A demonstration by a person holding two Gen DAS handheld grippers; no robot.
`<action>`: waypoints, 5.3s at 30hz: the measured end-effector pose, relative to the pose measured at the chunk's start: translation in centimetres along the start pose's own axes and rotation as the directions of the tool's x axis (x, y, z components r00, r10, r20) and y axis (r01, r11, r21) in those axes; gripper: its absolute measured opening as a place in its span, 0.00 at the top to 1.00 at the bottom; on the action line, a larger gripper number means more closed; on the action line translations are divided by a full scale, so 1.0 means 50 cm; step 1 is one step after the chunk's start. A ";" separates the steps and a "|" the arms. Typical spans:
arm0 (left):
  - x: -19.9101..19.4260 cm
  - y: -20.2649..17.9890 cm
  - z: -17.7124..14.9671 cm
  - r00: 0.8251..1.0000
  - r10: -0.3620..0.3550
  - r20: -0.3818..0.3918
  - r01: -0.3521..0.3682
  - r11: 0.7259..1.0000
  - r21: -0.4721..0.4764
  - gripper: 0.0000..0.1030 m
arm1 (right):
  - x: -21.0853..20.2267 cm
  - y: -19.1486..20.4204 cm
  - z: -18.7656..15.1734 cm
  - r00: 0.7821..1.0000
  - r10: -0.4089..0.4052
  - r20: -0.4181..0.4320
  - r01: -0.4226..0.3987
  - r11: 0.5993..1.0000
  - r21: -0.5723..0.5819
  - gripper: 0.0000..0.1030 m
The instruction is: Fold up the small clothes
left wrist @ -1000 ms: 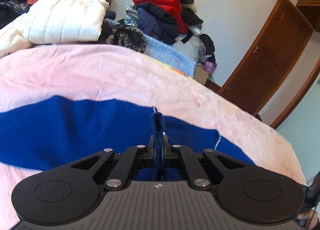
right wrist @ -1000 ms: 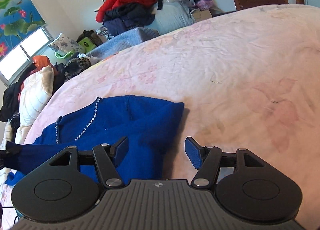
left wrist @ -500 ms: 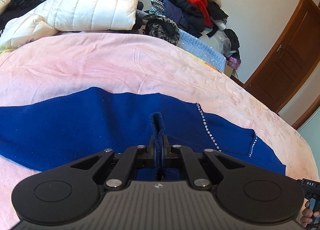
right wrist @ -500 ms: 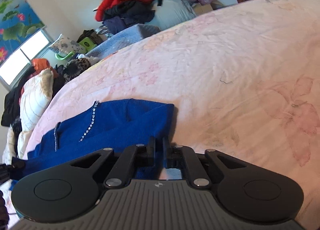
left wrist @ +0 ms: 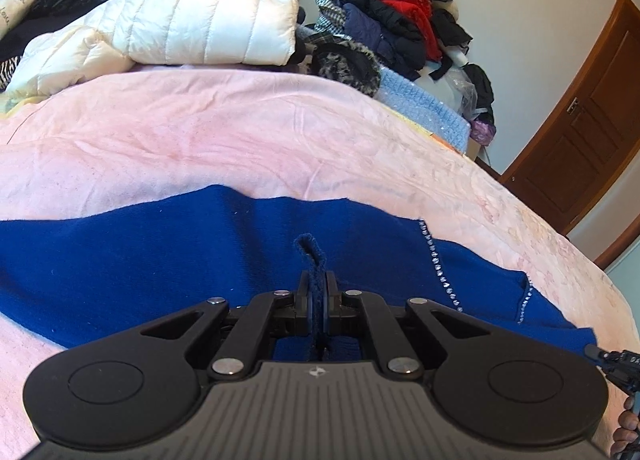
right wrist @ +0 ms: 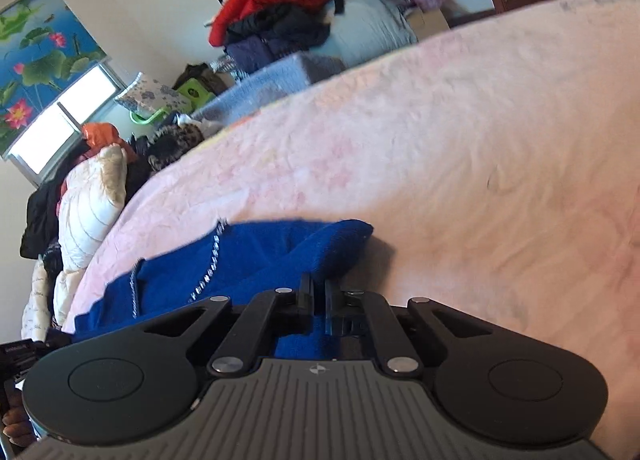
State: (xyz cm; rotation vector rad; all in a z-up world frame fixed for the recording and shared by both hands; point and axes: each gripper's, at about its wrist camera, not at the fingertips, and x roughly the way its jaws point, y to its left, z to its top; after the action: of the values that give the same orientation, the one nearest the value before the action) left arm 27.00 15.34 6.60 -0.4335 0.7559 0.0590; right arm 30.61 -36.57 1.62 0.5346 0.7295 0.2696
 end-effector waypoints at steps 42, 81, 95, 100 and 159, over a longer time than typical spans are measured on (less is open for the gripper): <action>0.049 -0.017 -0.116 0.977 0.118 0.178 -0.151 0.972 0.182 0.95 | -0.102 0.040 -0.060 0.995 -0.086 0.057 0.090 0.993 -0.076 0.69; -0.208 0.107 -0.106 0.913 0.143 0.382 -0.155 0.988 0.000 0.10 | 0.075 0.161 -0.157 0.953 -0.253 0.169 0.303 0.839 -0.452 0.43; -0.278 0.536 -0.092 0.921 0.261 0.289 0.076 0.606 -0.791 0.11 | 0.073 0.160 -0.155 0.956 -0.245 0.164 0.293 0.845 -0.447 0.41; -0.273 0.602 -0.057 0.911 0.298 0.286 0.097 0.518 -0.850 0.11 | 0.073 0.160 -0.155 0.956 -0.245 0.164 0.293 0.845 -0.447 0.41; -0.079 -0.073 -0.243 0.929 -0.164 0.331 0.114 0.979 0.166 0.09 | 0.059 0.230 -0.156 0.942 -0.261 0.209 0.331 0.825 -0.458 0.32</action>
State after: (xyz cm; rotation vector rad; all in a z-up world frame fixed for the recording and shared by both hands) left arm 16.92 7.54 2.76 -0.3260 0.3795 -0.0531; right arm 26.74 -22.92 1.44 -0.0497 0.5694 0.1138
